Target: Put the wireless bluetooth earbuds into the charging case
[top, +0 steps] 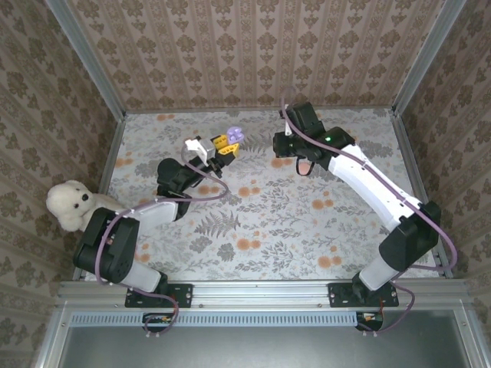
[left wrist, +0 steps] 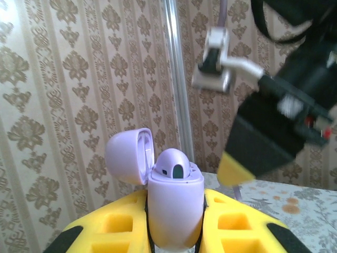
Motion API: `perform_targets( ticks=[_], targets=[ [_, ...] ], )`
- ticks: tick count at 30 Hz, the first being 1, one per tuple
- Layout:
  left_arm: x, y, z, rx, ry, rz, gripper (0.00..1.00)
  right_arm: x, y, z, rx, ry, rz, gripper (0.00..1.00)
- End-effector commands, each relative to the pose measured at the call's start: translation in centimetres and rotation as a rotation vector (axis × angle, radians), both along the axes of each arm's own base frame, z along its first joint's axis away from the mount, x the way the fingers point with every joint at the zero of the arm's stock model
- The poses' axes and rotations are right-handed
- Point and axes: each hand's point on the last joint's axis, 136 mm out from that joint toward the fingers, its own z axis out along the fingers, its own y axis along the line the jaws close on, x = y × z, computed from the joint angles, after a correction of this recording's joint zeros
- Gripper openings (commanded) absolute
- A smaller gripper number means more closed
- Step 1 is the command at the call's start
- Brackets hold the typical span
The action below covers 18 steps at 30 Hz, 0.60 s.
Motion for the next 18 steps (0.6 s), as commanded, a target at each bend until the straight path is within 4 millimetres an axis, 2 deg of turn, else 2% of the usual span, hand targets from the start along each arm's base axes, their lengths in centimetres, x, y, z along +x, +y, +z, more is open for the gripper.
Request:
perform_targets(
  ticks=[1, 10, 14, 15, 17, 18],
  targets=[
    [-1.1, -1.6, 1.4, -0.01, -0.049, -0.072, 0.0, -0.2, 0.2, 4.9, 0.101, -0.097, 0.009, 0.17],
    [-1.2, -3.8, 1.5, -0.002, -0.063, -0.127, 0.0, -1.5, 0.1, 11.1, 0.23, -0.236, 0.034, 0.17],
    [-1.4, -4.7, 1.7, 0.01, -0.074, -0.144, 0.0, -2.4, 0.1, 12.6, 0.269, -0.264, 0.05, 0.17],
    [-1.4, -5.0, 1.7, 0.016, -0.082, -0.147, 0.0, -2.4, 0.2, 13.4, 0.289, -0.292, 0.054, 0.17],
    [-1.5, -5.4, 1.7, 0.028, -0.092, -0.152, 0.0, -2.4, 0.3, 13.5, 0.302, -0.292, 0.057, 0.17],
    [-1.6, -5.6, 1.7, 0.037, -0.097, -0.154, 0.0, -3.2, 0.0, 14.7, 0.322, -0.32, 0.062, 0.17]
  ],
)
